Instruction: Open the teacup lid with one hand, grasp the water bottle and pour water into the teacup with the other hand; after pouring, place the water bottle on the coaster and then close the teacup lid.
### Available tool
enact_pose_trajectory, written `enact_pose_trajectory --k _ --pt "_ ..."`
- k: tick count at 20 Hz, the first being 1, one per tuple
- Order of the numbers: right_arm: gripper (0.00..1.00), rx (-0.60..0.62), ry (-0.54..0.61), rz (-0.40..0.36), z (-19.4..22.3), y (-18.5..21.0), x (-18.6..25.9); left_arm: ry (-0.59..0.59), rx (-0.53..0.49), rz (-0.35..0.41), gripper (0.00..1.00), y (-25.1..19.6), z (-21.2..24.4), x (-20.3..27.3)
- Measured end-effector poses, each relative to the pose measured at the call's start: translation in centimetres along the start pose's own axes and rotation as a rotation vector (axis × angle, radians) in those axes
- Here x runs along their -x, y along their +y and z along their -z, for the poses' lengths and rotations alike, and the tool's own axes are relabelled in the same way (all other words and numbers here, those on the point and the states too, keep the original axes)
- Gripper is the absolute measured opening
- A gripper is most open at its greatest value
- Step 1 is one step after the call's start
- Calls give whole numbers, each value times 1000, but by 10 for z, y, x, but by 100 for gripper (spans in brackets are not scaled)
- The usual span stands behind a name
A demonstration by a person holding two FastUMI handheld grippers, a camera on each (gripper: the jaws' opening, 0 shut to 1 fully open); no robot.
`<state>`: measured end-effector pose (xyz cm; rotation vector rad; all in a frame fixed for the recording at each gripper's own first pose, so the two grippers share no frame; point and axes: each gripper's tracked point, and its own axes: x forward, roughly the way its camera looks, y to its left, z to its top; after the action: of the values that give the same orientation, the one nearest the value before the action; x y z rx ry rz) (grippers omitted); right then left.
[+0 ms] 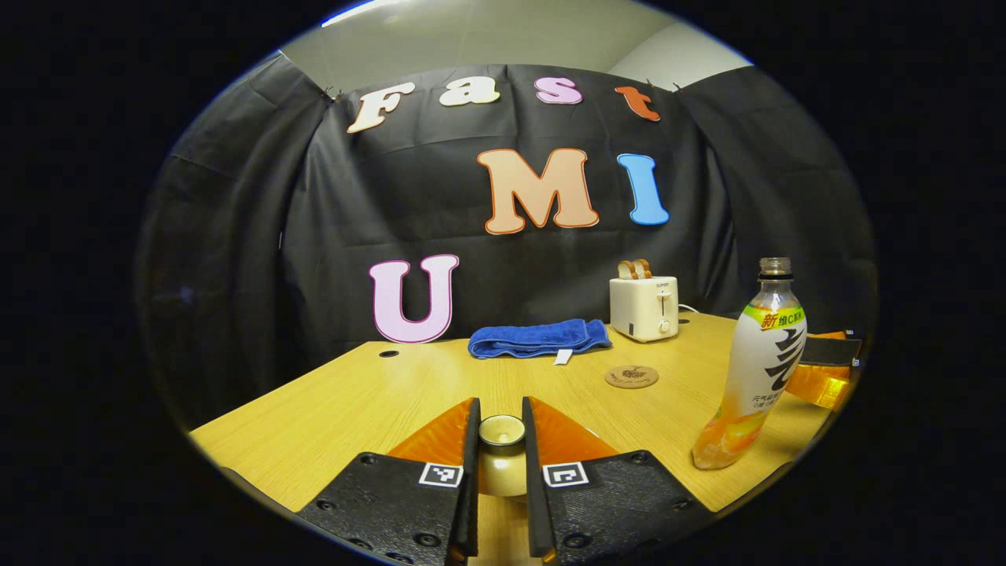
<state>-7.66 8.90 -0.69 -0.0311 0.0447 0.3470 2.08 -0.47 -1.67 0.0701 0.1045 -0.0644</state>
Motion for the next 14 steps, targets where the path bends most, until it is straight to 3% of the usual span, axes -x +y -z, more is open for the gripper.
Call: enact_pose_trajectory --k 9,14 --pt "95 -8 43 -81 12 36 -13 13 13 -18 22 11 9 3" --pt "95 -15 67 -83 13 47 -29 17 30 -28 22 19 12 3"
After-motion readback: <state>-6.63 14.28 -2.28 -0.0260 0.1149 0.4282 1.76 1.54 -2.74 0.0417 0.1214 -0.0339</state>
